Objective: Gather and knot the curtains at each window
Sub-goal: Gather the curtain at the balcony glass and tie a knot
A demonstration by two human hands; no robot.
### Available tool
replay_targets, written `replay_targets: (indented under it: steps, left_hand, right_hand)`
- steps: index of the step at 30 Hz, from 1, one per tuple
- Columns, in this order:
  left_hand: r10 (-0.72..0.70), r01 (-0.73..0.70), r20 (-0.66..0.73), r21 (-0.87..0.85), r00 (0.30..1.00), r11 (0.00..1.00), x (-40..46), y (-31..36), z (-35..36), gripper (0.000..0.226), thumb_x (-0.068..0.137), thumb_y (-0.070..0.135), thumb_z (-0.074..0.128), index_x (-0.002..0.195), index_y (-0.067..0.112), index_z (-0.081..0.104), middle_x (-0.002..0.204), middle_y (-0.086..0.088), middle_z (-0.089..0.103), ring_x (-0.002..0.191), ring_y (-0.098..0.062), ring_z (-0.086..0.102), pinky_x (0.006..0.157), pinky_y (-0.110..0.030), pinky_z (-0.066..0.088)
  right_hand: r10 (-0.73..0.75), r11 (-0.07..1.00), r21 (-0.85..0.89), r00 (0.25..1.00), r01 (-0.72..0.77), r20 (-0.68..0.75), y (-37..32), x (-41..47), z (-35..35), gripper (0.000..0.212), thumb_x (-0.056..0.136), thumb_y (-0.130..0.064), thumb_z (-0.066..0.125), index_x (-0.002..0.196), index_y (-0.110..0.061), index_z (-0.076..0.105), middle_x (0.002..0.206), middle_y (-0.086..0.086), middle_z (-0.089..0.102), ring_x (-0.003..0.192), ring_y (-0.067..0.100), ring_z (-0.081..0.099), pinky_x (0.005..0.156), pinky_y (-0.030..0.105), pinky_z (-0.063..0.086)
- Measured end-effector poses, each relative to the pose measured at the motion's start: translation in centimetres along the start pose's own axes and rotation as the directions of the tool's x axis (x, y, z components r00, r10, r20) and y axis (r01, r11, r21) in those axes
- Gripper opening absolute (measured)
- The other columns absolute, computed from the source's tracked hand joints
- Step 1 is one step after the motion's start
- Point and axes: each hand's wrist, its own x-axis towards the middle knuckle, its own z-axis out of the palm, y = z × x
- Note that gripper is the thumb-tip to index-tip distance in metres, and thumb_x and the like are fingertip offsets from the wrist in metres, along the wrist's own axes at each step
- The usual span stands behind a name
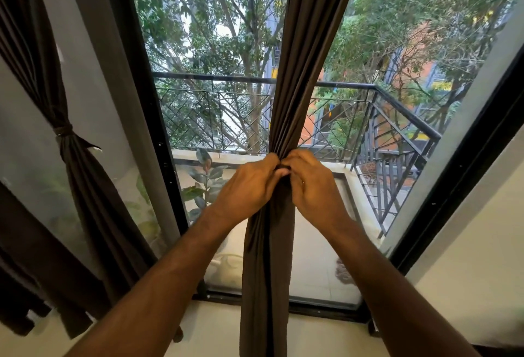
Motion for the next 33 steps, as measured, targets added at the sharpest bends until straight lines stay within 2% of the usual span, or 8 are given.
replay_targets:
  steps: [6, 11, 16, 21, 23, 27, 30, 33]
  left_hand:
    - [-0.002, 0.002, 0.006, -0.017, 1.000, 1.000, 1.6, 0.7, -0.9, 0.022, 0.105, 0.027, 0.051, 0.087, 0.014, 0.052, 0.059, 0.016, 0.037, 0.050, -0.002, 0.040, 0.047, -0.017, 0.027]
    - [0.004, -0.005, -0.010, -0.095, 1.000, 0.996, 1.2, 0.9, -0.8, 0.019, 0.104, 0.025, 0.055, 0.111, 0.007, 0.053, 0.067, 0.009, 0.051, 0.053, -0.008, 0.045, 0.051, -0.014, 0.033]
    - [0.104, -0.102, 0.034, -0.064, 0.994, 0.993, 1.4, 0.7, -0.5, 0.018, 0.103, 0.022, 0.055, 0.091, 0.009, 0.058, 0.069, 0.009, 0.047, 0.061, -0.008, 0.041, 0.054, -0.011, 0.029]
    - [-0.032, 0.037, 0.044, -0.114, 0.999, 0.993, 1.6, -0.5, -0.9, 0.031, 0.101, 0.026, 0.054, 0.075, 0.010, 0.058, 0.056, 0.012, 0.042, 0.050, -0.005, 0.042, 0.051, -0.019, 0.026]
    - [-0.111, 0.120, 0.055, -0.194, 0.992, 0.974, 1.6, -0.8, -1.2, 0.032, 0.102, 0.023, 0.056, 0.070, 0.015, 0.055, 0.054, 0.012, 0.042, 0.050, -0.002, 0.046, 0.051, -0.017, 0.027]
    - [-0.129, 0.159, 0.121, -0.277, 0.984, 0.948, 2.3, -0.3, -1.4, 0.041, 0.096, 0.029, 0.055, 0.057, 0.026, 0.043, 0.047, 0.009, 0.038, 0.047, -0.006, 0.038, 0.050, -0.026, 0.028]
    - [-0.129, 0.193, 0.193, -0.363, 0.973, 0.912, 2.3, 0.1, -1.6, 0.041, 0.099, 0.024, 0.060, 0.058, 0.019, 0.054, 0.045, 0.012, 0.043, 0.043, -0.003, 0.037, 0.048, -0.022, 0.029]
    - [-0.156, 0.326, 0.319, -0.597, 0.935, 0.733, 1.8, 0.1, -2.0, 0.021, 0.100, 0.010, 0.062, 0.088, -0.007, 0.067, 0.056, 0.013, 0.054, 0.048, 0.000, 0.043, 0.050, -0.015, 0.033]
  right_hand:
    - [0.129, 0.975, 0.183, 0.992, -0.126, -0.006, -0.4, 0.2, -1.4, 0.033, 0.098, -0.004, 0.047, 0.124, -0.023, 0.038, 0.101, 0.000, 0.068, 0.073, 0.009, 0.064, 0.065, 0.024, 0.049]
    - [0.056, 0.988, 0.137, 0.992, -0.071, 0.110, -0.4, 1.2, -2.3, 0.045, 0.088, -0.001, 0.043, 0.124, -0.025, 0.029, 0.081, -0.001, 0.063, 0.061, 0.019, 0.056, 0.057, 0.046, 0.049]
    - [0.093, 0.978, 0.173, 0.988, -0.113, 0.121, -0.4, 1.4, -2.8, 0.044, 0.086, 0.001, 0.044, 0.117, -0.027, 0.032, 0.067, -0.001, 0.055, 0.054, 0.016, 0.051, 0.054, 0.050, 0.046]
    - [0.444, 0.799, 0.545, 0.860, -0.254, -0.251, -0.6, 1.1, -3.5, 0.030, 0.087, 0.008, 0.071, 0.104, -0.009, 0.054, 0.087, 0.001, 0.073, 0.063, 0.024, 0.071, 0.059, 0.032, 0.059]
    - [0.450, 0.817, 0.477, 0.876, -0.325, -0.174, -0.7, 0.2, -3.3, 0.015, 0.096, -0.011, 0.069, 0.083, -0.006, 0.064, 0.073, 0.003, 0.070, 0.052, 0.025, 0.066, 0.053, 0.028, 0.053]
    - [0.431, 0.813, 0.325, 0.875, -0.482, 0.221, -2.3, -1.6, -1.0, 0.039, 0.100, -0.044, 0.053, 0.074, -0.020, 0.070, 0.072, 0.001, 0.074, 0.048, 0.017, 0.067, 0.056, 0.024, 0.053]
    - [0.431, 0.793, 0.392, 0.884, -0.466, 0.178, -2.4, -1.5, -0.5, 0.030, 0.102, -0.032, 0.058, 0.081, -0.015, 0.071, 0.071, 0.000, 0.073, 0.051, 0.014, 0.066, 0.056, 0.019, 0.050]
    - [0.418, 0.803, 0.427, 0.904, -0.416, 0.094, -1.9, -1.5, -0.4, 0.025, 0.103, -0.021, 0.058, 0.081, -0.018, 0.068, 0.064, -0.001, 0.066, 0.050, 0.014, 0.063, 0.055, 0.018, 0.048]
